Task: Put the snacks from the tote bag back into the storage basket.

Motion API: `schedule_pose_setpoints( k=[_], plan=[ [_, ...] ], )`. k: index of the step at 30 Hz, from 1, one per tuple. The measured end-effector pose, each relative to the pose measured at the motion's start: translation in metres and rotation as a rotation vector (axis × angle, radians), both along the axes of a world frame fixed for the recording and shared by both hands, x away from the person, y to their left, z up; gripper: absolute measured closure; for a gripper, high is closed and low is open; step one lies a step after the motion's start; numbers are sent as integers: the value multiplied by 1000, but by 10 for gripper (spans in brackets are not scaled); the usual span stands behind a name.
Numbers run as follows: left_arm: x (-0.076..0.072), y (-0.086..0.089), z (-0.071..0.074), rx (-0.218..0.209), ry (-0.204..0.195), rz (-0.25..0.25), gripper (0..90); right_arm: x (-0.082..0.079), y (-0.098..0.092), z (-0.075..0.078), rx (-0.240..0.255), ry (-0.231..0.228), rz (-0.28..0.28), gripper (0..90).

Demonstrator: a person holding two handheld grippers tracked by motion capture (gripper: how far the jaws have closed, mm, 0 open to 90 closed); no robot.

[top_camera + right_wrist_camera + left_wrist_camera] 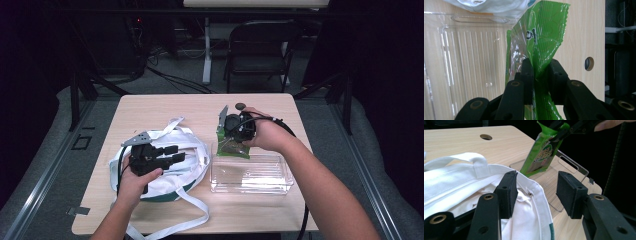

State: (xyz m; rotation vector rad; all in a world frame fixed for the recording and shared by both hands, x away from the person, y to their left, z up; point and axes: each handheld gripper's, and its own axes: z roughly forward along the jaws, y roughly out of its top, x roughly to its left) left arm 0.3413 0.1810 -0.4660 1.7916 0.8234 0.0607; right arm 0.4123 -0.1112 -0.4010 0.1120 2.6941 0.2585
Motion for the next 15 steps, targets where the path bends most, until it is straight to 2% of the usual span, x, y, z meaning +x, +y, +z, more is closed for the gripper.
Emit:
schedule_pose_setpoints(
  k=[7, 15],
  plan=[
    [-1, 3, -1, 2, 5, 11, 507, 3, 5, -14, -28, -12, 17, 763],
    [0, 5, -3, 1, 12, 22, 508, 5, 6, -26, -6, -19, 29, 764]
  ],
)
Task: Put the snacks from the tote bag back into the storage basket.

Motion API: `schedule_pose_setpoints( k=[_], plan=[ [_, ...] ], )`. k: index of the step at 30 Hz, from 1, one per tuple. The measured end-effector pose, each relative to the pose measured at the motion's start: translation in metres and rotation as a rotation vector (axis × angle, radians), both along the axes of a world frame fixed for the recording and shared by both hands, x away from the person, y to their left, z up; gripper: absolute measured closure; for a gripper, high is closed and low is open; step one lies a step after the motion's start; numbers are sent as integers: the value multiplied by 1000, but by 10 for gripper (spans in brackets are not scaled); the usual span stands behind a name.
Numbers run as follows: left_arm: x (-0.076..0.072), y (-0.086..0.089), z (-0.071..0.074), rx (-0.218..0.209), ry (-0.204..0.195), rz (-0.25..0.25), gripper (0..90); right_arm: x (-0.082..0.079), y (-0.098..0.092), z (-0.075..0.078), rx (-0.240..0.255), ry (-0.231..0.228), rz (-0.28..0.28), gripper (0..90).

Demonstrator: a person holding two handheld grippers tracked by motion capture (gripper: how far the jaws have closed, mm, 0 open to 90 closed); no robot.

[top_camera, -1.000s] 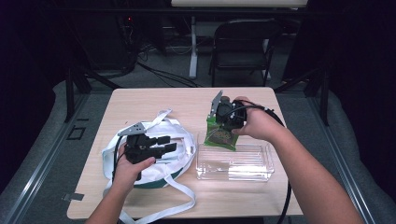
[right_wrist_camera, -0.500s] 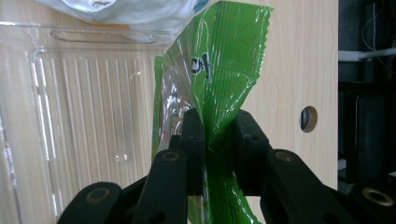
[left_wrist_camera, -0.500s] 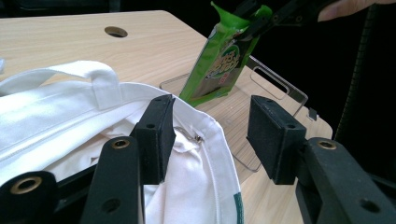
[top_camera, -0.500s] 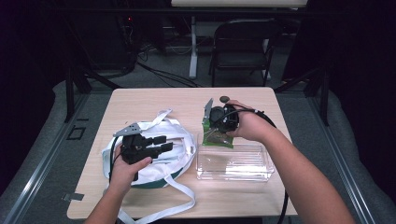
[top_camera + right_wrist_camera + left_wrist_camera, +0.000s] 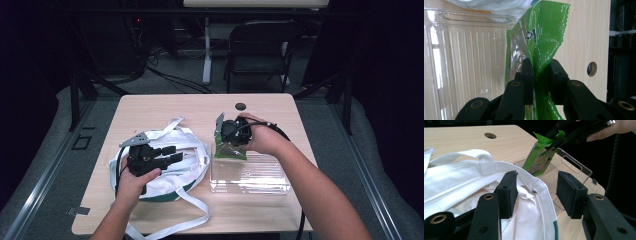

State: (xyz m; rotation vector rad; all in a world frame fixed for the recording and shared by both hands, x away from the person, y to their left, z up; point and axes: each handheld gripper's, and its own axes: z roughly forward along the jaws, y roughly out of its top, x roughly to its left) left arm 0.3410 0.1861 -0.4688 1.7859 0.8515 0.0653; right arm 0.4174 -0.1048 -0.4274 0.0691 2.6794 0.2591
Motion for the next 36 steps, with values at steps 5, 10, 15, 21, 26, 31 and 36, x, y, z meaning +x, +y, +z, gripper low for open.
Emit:
schedule_pose_setpoints(
  k=[5, 10, 15, 21, 26, 31, 36],
  plan=[
    [0, 2, -1, 1, 1, 7, 508, 0, 2, -4, -15, -19, 9, 765],
    [1, 3, -1, -5, 2, 11, 508, 1, 6, -6, -17, -30, 21, 765],
    [1, 4, -1, -7, -1, 14, 508, 2, 9, -8, -22, -34, 27, 765],
    [1, 4, -1, -6, -2, 15, 508, 2, 11, -13, -35, -44, 40, 765],
    [1, 4, -1, -5, -1, 15, 508, 2, 12, -14, -43, -49, 46, 765],
    [1, 4, -1, -4, 1, 15, 508, 4, 10, -14, -44, -53, 36, 736],
    [1, 4, -1, -4, 2, 14, 508, 5, 7, -13, -54, -47, 19, 673]
  ],
)
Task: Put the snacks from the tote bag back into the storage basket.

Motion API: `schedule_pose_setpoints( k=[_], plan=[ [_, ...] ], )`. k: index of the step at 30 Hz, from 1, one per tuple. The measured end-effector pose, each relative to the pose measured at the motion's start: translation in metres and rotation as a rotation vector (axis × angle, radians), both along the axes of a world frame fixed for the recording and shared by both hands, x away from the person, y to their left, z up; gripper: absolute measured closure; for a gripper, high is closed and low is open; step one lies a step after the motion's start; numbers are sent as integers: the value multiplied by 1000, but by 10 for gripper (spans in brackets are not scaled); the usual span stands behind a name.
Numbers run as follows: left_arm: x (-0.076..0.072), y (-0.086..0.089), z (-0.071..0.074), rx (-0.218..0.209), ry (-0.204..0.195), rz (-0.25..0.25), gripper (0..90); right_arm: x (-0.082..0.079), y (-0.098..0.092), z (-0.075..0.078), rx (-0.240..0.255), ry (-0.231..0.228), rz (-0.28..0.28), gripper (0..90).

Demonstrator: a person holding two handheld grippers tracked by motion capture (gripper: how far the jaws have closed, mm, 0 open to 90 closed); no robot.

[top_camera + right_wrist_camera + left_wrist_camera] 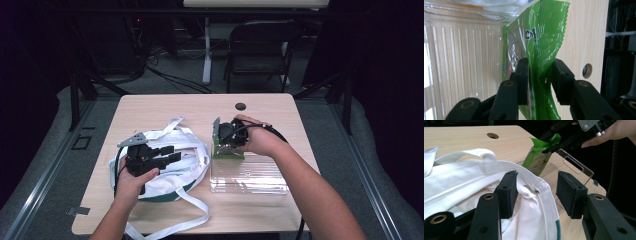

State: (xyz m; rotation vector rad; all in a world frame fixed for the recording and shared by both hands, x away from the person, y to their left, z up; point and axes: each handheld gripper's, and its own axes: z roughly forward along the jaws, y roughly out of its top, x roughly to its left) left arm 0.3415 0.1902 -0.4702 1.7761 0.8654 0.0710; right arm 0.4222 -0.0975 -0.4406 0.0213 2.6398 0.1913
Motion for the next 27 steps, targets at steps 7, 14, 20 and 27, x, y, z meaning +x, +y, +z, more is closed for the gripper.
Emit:
schedule_pose_setpoints(
  k=[7, 14, 20, 27],
  plan=[
    [0, -1, -1, 0, 2, 2, 508, 2, -5, 2, 32, 0, -35, 585],
    [1, -1, -2, 2, 5, 2, 508, 3, -6, 3, 49, 14, -62, 513],
    [1, 0, -2, 3, 3, 8, 508, 3, -7, 6, 69, 14, -68, 501],
    [1, 1, -1, 8, 2, 16, 508, 3, -8, 10, 97, 27, -78, 484]
  ],
)
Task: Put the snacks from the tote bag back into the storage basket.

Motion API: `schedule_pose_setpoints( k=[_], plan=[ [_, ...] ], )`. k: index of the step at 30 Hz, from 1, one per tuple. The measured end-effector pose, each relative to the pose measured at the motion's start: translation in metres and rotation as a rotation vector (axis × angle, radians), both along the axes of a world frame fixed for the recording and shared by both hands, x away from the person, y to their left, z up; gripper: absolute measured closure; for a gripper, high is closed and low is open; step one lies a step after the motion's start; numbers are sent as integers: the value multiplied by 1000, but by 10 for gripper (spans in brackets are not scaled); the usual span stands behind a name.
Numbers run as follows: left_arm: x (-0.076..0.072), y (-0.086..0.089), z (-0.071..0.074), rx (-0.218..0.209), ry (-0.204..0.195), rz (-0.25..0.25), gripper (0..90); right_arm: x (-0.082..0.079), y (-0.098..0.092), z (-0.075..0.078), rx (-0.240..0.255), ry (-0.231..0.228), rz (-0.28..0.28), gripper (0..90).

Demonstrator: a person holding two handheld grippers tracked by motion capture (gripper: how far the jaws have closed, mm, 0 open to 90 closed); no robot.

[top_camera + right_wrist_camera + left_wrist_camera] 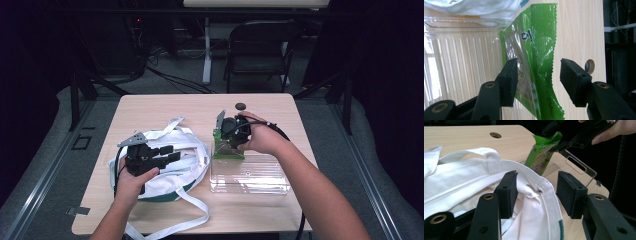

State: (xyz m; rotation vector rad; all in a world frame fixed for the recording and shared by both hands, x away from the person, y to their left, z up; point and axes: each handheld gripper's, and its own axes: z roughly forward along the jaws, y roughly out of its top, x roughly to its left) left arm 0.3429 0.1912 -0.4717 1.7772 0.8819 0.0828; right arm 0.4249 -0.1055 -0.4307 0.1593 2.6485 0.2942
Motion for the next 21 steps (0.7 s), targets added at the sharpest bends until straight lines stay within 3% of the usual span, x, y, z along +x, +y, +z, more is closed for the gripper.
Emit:
schedule_pose_setpoints(
  k=[21],
  plan=[
    [2, -1, 1, 17, -12, 16, 507, -3, 0, 4, 9, -20, 10, 473]
  ],
)
